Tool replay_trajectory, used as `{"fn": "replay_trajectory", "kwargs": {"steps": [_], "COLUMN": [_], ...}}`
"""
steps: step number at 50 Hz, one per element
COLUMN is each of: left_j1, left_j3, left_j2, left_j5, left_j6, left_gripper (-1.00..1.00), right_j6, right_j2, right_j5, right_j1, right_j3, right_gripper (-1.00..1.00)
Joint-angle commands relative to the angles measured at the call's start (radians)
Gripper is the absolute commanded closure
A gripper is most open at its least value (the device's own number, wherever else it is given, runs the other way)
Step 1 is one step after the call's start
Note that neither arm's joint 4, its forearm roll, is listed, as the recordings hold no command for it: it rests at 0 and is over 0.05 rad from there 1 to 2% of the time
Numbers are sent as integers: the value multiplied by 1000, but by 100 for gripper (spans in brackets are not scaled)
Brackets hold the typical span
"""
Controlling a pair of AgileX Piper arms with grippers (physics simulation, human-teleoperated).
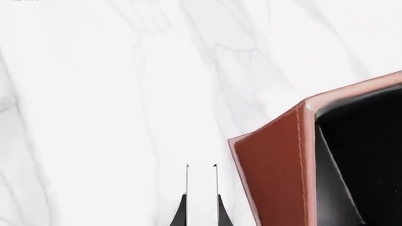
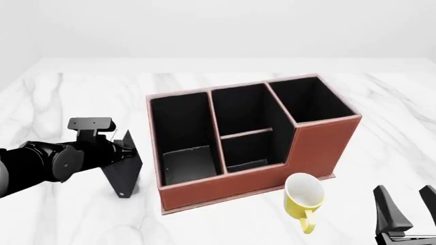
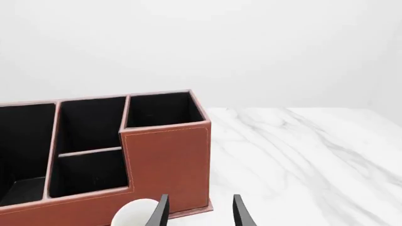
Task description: Pick up the book and place it in the back compartment of the caddy.
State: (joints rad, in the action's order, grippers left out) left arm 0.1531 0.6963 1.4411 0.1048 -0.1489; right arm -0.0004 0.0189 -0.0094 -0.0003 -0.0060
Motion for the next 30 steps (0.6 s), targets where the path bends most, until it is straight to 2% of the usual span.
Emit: {"fn": "replay_trajectory", "kwargs": {"steps": [1,11,17,20,21,22,23,24,25,30], "left_j1": [-2,-32,-21,-12,-12,-24,-22,-22,-15,9], "left_j3": [23,91,144,228,229,314,357,358,407,543], "left_j2": [-99,-228,-291,-323,-323,-346,-353,-353,-360,-369], "left_j5": [82,208,293,372,373,426,451,451,486,563], "left_j6": [23,96,111,173,173,215,231,231,247,318], "left_gripper": [100,100,100,100,100,100,100,100,100,100], "right_j6": [0,0,0,0,0,0,0,0,0,0], "right_j2": [0,0,0,0,0,0,0,0,0,0], "right_j5": [0,0,0,0,0,0,0,0,0,0], "right_j1": [0,0,0,0,0,0,0,0,0,0], "right_j3": [0,0,0,0,0,0,0,0,0,0], "right_gripper": [-100,-100,-100,-100,-100,-100,-100,-100,-100,-100]}}
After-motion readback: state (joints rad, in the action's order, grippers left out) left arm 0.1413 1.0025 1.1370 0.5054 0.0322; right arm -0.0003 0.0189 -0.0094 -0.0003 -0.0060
